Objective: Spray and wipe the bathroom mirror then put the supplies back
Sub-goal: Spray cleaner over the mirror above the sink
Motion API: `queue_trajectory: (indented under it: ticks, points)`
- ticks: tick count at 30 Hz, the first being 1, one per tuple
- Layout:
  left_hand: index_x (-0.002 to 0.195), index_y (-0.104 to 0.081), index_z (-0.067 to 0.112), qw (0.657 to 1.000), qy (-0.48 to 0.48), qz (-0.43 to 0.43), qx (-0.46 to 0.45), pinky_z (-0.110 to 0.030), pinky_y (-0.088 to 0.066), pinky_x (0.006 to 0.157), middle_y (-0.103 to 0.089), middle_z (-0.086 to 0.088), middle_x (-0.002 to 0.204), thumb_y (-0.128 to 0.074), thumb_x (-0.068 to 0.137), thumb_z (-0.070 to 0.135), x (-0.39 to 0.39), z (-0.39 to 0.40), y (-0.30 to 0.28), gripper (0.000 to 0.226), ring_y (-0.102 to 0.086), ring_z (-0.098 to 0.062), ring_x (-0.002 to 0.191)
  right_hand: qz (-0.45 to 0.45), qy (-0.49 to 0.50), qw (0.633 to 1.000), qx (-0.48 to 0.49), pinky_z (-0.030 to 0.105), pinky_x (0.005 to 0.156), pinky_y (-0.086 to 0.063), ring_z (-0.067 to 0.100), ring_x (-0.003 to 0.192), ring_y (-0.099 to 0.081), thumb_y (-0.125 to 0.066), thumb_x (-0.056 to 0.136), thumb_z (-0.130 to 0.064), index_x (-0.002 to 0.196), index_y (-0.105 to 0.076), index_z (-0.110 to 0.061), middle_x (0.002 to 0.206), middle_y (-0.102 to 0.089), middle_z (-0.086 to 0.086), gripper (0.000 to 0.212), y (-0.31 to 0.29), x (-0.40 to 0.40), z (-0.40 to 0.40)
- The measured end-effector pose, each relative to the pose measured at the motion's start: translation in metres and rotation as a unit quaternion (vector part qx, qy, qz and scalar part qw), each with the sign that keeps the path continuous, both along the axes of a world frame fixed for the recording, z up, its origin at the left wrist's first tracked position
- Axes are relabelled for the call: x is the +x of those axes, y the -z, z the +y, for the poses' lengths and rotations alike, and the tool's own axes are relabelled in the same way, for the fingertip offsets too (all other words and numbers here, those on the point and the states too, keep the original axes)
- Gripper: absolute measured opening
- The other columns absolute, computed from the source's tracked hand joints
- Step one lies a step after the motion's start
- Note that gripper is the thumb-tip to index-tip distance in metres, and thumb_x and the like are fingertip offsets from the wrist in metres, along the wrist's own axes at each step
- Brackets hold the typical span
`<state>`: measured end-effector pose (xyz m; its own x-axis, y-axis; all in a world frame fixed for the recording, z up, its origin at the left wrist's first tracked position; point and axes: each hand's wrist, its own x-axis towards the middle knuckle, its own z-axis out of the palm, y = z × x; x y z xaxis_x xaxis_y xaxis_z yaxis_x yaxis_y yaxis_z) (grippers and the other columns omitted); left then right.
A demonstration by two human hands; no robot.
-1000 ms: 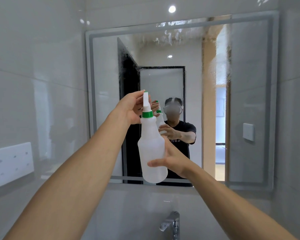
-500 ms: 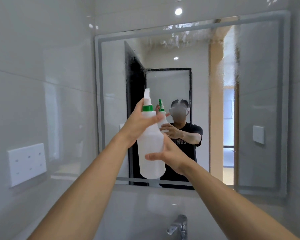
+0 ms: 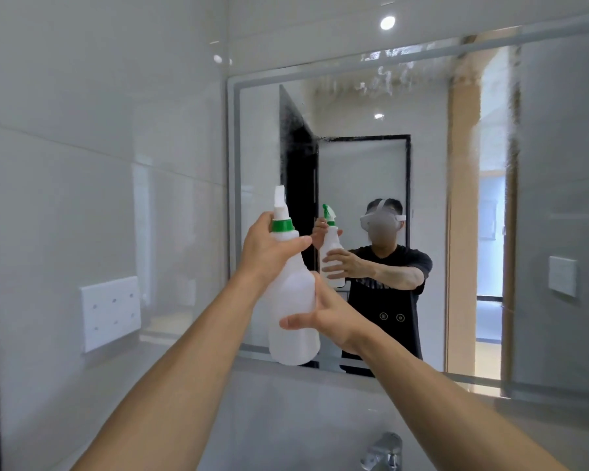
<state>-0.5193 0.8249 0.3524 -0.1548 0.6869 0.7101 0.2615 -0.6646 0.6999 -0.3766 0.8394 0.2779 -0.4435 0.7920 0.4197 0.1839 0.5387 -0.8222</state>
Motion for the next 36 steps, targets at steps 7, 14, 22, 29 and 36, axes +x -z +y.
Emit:
queue_trajectory:
  ticks: [7, 14, 22, 29, 36]
  points:
    - [0.098, -0.060, 0.004, 1.000, -0.006, -0.017, 0.016, -0.034, -0.050, 0.068, -0.059, 0.000, 0.080, -0.084, 0.074, 0.015, -0.001, -0.005, 0.001, 0.036, -0.056, -0.014, 0.071, -0.002, 0.005, 1.000, 0.011, 0.051, 0.104, -0.047, 0.021, 0.121, -0.058, -0.087, 0.059, -0.029, 0.128, -0.042, -0.032, 0.128, -0.058, 0.000, 0.083, 0.000, -0.004, 0.004]
    - [0.103, -0.064, 0.013, 0.999, 0.034, -0.020, 0.008, -0.037, -0.057, 0.079, -0.068, -0.004, 0.092, -0.086, 0.073, 0.019, 0.010, -0.005, -0.001, 0.038, -0.063, -0.014, 0.080, 0.001, 0.017, 1.000, 0.015, 0.049, 0.105, -0.047, 0.018, 0.121, -0.056, -0.084, 0.063, -0.023, 0.134, -0.039, -0.028, 0.131, -0.055, 0.002, 0.084, -0.004, 0.008, -0.002]
    - [0.117, -0.058, 0.038, 0.990, 0.134, 0.007, -0.038, -0.030, -0.050, 0.096, -0.064, 0.012, 0.126, -0.083, 0.064, 0.052, 0.012, 0.002, -0.008, 0.061, -0.062, -0.006, 0.114, 0.001, 0.025, 1.000, 0.017, 0.051, 0.106, -0.046, 0.020, 0.123, -0.054, -0.085, 0.064, -0.025, 0.134, -0.039, -0.032, 0.132, -0.054, 0.000, 0.084, -0.005, 0.018, -0.005]
    - [0.092, -0.068, 0.010, 0.996, 0.060, -0.070, -0.016, -0.037, -0.054, 0.076, -0.067, 0.002, 0.079, -0.080, 0.072, 0.015, 0.026, 0.004, -0.009, 0.024, -0.069, -0.017, 0.080, -0.004, 0.038, 0.999, 0.023, 0.050, 0.104, -0.047, 0.019, 0.122, -0.054, -0.085, 0.061, -0.028, 0.129, -0.040, -0.033, 0.132, -0.053, 0.001, 0.082, 0.000, 0.018, -0.005]
    - [0.087, -0.068, 0.006, 0.994, 0.040, -0.104, -0.018, -0.027, -0.050, 0.058, -0.070, -0.009, 0.083, -0.074, 0.081, 0.009, 0.036, 0.003, -0.006, 0.009, -0.076, -0.022, 0.069, 0.000, 0.057, 0.998, 0.025, 0.046, 0.103, -0.048, 0.017, 0.118, -0.056, -0.084, 0.066, -0.020, 0.128, -0.039, -0.029, 0.128, -0.055, 0.001, 0.077, 0.003, 0.020, -0.004]
